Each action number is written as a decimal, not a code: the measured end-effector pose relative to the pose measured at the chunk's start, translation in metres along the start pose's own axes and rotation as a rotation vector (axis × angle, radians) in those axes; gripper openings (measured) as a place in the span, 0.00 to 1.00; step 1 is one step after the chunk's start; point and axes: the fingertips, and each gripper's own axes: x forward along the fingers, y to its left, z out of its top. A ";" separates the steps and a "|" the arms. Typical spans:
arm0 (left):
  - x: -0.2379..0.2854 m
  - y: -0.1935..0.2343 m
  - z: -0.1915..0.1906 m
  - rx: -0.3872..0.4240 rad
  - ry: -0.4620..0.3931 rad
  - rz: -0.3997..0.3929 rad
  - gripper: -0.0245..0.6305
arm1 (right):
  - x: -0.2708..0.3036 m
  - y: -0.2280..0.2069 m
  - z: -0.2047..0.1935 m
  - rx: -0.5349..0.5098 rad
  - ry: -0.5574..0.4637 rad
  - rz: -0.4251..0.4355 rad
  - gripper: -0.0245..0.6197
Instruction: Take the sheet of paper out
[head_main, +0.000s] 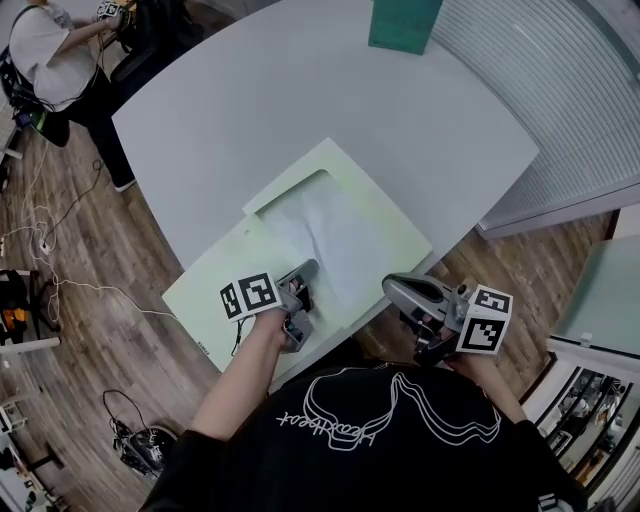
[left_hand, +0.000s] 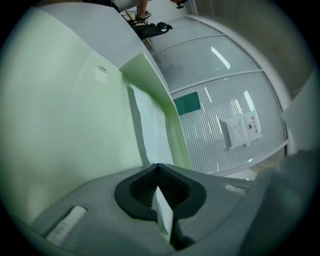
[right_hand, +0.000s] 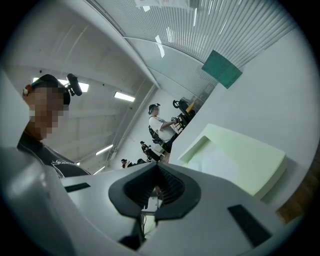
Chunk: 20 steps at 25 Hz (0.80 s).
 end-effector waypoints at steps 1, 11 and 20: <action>-0.001 0.000 -0.001 0.000 -0.002 0.000 0.06 | 0.000 0.001 0.000 -0.001 0.002 0.003 0.05; -0.023 -0.007 -0.002 0.029 -0.069 0.012 0.05 | -0.002 0.007 -0.003 0.004 0.029 0.048 0.05; -0.068 -0.019 -0.015 0.088 -0.154 0.036 0.05 | -0.013 0.040 -0.023 -0.010 0.054 0.084 0.05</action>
